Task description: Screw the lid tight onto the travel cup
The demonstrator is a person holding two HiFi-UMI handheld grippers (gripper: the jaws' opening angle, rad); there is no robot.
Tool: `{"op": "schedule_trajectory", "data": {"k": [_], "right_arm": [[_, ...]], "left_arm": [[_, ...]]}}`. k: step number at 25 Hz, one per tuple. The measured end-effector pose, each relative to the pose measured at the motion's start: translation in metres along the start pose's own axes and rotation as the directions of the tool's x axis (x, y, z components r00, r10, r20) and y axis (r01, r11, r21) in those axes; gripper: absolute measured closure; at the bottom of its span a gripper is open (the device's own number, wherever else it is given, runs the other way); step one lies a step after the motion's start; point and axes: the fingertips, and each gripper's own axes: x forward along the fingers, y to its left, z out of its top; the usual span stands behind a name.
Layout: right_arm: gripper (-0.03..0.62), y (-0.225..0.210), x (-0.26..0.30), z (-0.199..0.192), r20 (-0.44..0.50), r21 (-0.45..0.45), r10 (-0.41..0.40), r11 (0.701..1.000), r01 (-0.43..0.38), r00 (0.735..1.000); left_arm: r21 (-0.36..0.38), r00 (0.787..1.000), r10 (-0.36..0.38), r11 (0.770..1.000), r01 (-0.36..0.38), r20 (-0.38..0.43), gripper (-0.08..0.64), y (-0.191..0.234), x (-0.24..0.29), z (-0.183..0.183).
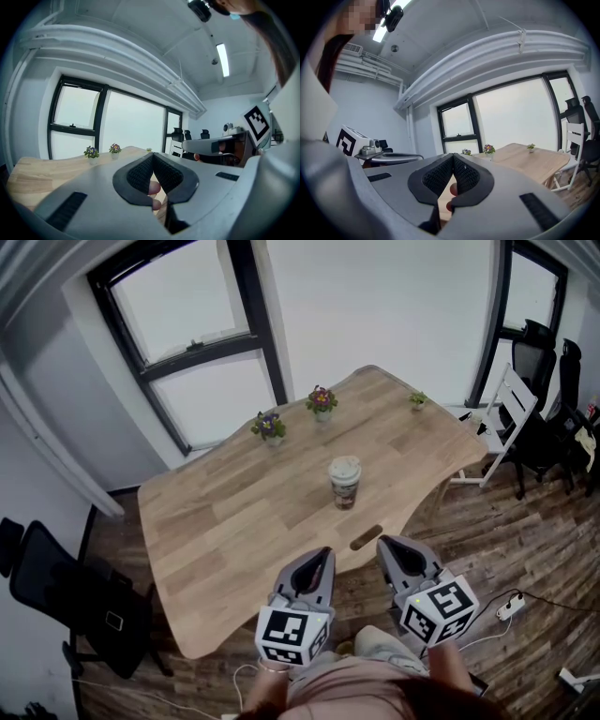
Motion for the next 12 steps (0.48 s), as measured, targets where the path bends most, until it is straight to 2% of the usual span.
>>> {"op": "schedule_trajectory", "data": {"k": [12], "right_arm": [[0.592, -0.034, 0.043, -0.003, -0.031, -0.002, 0.007, 1.000, -0.007, 1.000]], "left_arm": [[-0.002, 0.999, -0.040, 0.999, 0.040, -0.029, 0.557, 0.019, 0.053, -0.013]]}}
